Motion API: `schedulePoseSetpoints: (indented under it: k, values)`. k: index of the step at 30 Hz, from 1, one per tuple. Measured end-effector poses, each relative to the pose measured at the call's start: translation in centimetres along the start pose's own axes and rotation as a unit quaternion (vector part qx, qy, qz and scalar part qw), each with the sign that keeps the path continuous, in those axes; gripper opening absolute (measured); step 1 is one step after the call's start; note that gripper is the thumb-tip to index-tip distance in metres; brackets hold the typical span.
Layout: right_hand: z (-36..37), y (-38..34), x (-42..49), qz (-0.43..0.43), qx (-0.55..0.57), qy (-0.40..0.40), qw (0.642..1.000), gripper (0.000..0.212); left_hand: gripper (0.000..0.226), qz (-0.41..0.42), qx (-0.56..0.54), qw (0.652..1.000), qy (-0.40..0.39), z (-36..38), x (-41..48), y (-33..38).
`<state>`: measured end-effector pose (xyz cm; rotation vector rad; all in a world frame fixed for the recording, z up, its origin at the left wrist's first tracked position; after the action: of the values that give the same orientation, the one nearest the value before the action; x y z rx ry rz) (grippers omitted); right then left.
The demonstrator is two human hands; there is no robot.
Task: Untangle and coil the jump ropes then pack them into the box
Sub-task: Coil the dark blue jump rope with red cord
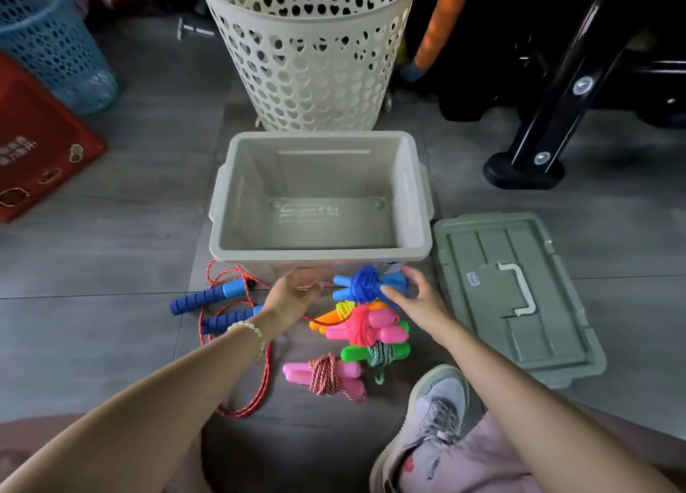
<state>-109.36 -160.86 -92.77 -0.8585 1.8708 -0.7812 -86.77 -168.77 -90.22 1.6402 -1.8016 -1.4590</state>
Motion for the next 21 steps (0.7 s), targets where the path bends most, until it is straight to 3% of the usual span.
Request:
schedulePoseSetpoints:
  k: [6, 14, 17, 21]
  values:
    - [0.7, -3.2, -1.6, -0.140, -0.116, -0.007, 0.983, 0.048, 0.031, -0.008, 0.100, 0.995, -0.010, -5.1, -0.5, -2.1]
    - [8.0, -5.8, -2.9, -0.171, -0.234, -0.131, 0.948, 0.057, 0.047, -0.068, 0.232, 0.970, 0.018, -13.4, -3.8, -7.2]
    - [11.5, -6.6, -2.1, -0.151, -0.251, -0.160, 0.943, 0.059, 0.044, -0.086, 0.225, 0.970, 0.026, -15.8, -4.6, -10.5]
    - [15.5, -7.0, -0.3, -0.137, -0.278, -0.196, 0.930, 0.060, 0.066, -0.092, 0.220, 0.970, 0.039, -17.1, -4.6, -13.2]
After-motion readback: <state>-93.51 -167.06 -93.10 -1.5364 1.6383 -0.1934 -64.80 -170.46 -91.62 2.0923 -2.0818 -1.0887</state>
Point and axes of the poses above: each hand's wrist, its own x-axis towards the middle knuckle, its own z-axis out of the palm, y = z × x, the point moved 3 cm from there along x, towards the middle knuckle, and after that the axes turned 2 degrees about -x, right-handed, at the moved point
